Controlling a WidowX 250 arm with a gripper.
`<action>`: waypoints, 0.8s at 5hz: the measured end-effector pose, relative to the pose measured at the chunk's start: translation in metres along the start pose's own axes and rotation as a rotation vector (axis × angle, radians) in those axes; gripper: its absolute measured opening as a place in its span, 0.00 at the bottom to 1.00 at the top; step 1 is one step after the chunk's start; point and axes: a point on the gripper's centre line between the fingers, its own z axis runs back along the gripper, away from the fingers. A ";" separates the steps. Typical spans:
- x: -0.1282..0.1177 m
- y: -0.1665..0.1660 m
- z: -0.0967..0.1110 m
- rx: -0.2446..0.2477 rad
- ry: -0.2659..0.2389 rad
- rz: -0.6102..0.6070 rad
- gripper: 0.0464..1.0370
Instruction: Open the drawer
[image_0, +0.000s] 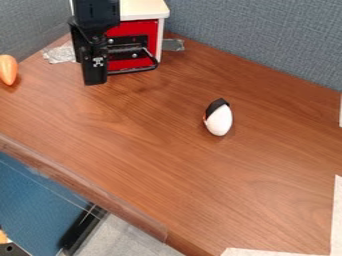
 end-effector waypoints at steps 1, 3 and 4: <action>-0.001 -0.001 -0.009 -0.026 0.017 0.001 0.96; 0.027 0.027 -0.031 0.084 0.008 -0.127 0.96; 0.046 0.043 -0.042 0.135 -0.020 -0.164 0.96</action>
